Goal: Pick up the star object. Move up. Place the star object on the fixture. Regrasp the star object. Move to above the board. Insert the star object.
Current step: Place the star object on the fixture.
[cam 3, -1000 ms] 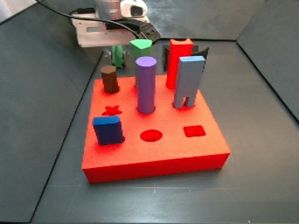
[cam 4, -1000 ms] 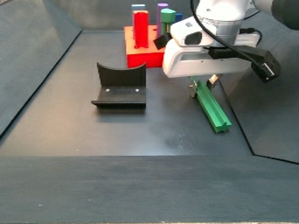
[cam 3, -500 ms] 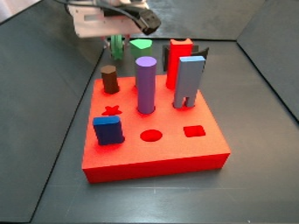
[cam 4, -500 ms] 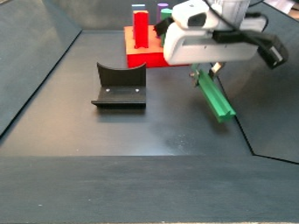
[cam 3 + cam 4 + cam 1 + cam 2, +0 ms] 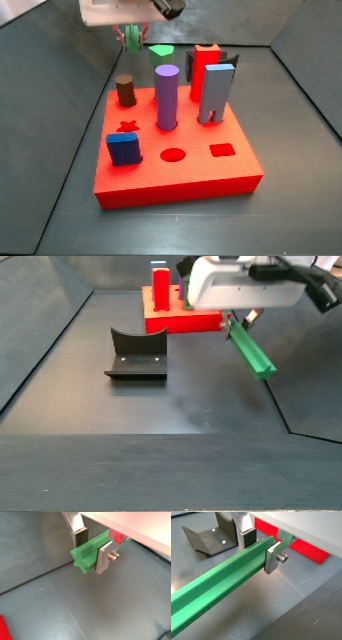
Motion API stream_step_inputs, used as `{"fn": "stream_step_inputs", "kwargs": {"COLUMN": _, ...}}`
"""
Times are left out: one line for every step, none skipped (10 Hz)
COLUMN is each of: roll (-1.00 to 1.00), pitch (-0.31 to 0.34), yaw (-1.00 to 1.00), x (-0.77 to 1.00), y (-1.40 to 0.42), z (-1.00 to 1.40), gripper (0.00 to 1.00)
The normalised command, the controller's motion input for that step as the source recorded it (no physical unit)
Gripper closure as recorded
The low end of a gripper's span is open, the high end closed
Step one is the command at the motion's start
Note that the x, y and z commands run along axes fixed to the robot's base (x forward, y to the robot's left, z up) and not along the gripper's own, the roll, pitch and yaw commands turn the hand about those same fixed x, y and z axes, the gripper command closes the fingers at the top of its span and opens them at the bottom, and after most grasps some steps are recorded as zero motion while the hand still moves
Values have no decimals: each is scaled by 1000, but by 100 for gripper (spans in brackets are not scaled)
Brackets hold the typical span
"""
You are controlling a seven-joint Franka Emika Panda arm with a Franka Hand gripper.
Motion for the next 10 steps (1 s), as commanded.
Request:
{"fn": "stream_step_inputs", "kwargs": {"roll": 24, "pitch": 36, "yaw": -5, "x": -12, "y": 6, "z": 1000, "gripper": 100}}
{"fn": "stream_step_inputs", "kwargs": {"roll": 35, "pitch": 41, "yaw": -8, "x": -18, "y": 11, "z": 1000, "gripper": 100}}
{"fn": "stream_step_inputs", "kwargs": {"roll": 41, "pitch": 43, "yaw": -9, "x": -21, "y": 13, "z": 1000, "gripper": 100}}
{"fn": "stream_step_inputs", "kwargs": {"roll": 53, "pitch": 46, "yaw": -11, "x": -26, "y": 19, "z": 1000, "gripper": 100}}
{"fn": "stream_step_inputs", "kwargs": {"roll": 62, "pitch": 48, "yaw": -12, "x": -28, "y": 24, "z": 1000, "gripper": 100}}
{"fn": "stream_step_inputs", "kwargs": {"roll": 72, "pitch": 56, "yaw": -13, "x": -25, "y": 26, "z": 863, "gripper": 100}}
{"fn": "stream_step_inputs", "kwargs": {"roll": 78, "pitch": 65, "yaw": -9, "x": -15, "y": 21, "z": 664, "gripper": 100}}
{"fn": "stream_step_inputs", "kwargs": {"roll": 80, "pitch": 74, "yaw": -2, "x": -6, "y": 21, "z": 515, "gripper": 100}}
{"fn": "stream_step_inputs", "kwargs": {"roll": 82, "pitch": 83, "yaw": 0, "x": -2, "y": 20, "z": 411, "gripper": 100}}
{"fn": "stream_step_inputs", "kwargs": {"roll": -105, "pitch": 74, "yaw": -1000, "x": 1000, "y": -237, "z": -16, "gripper": 100}}
